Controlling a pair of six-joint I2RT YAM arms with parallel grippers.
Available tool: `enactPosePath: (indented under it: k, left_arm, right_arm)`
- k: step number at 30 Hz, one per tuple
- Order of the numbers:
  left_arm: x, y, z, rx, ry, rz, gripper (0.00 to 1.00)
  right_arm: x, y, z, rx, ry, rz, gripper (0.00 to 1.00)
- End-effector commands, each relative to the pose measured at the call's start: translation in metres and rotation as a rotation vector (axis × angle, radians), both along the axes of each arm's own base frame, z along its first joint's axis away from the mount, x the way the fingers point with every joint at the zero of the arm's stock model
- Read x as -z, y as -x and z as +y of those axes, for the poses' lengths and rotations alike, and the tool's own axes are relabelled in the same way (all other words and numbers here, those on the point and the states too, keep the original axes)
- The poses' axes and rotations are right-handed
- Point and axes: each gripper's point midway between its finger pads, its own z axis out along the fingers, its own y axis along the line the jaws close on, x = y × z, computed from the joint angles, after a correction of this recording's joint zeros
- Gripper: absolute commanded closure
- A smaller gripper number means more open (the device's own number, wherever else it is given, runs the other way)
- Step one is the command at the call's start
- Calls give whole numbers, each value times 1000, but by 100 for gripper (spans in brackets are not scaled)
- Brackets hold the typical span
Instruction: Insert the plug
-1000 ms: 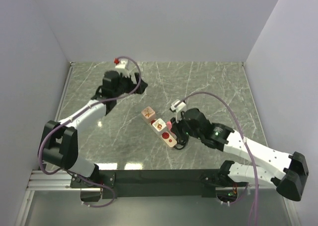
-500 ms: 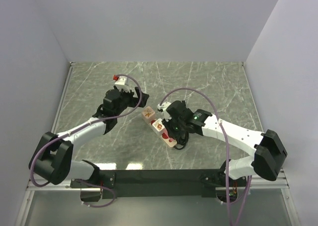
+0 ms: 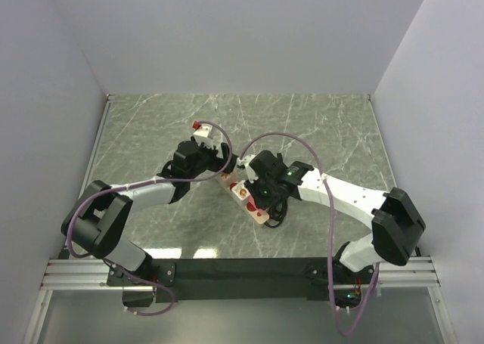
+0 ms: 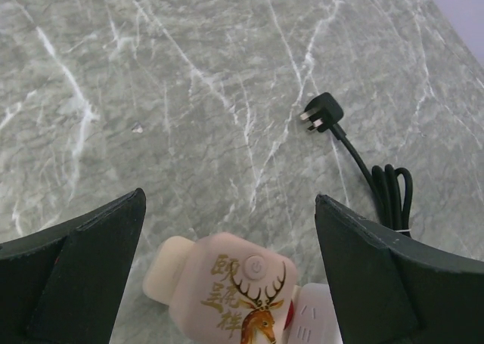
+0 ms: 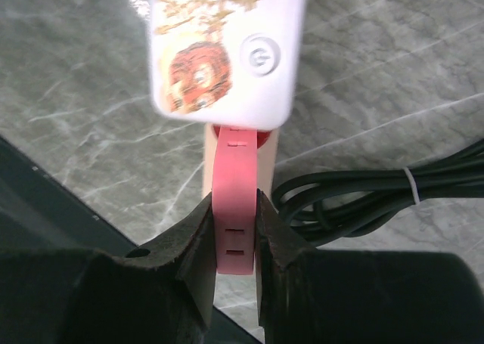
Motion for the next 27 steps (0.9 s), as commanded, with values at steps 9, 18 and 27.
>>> enactPosePath:
  k: [9, 18, 27]
  left_arm:
    - [-10, -5, -29, 89, -11, -78, 1]
    - [12, -8, -33, 88, -52, -47, 1]
    - [14, -2, -40, 124, -52, -43, 0]
  right_arm:
    - [-12, -33, 12, 4, -19, -64, 100]
    - [-28, -38, 8, 66, -87, -90, 100]
    - [-36, -35, 3, 96, -132, -104, 100]
